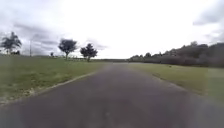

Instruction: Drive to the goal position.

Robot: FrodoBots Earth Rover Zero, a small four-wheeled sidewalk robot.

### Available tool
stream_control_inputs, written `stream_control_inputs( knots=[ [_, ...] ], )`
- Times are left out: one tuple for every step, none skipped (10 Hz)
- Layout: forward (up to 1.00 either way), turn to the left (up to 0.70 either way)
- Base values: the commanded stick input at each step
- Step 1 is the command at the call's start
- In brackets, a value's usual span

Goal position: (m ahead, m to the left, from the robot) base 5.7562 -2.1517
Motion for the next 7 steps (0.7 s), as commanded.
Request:
stream_control_inputs(
  knots=[
    [0.70,0.00],
    [0.70,0.00],
    [0.70,0.00],
    [0.70,0.00],
    [0.70,0.00],
    [0.70,0.00],
    [0.70,0.00]
  ],
)
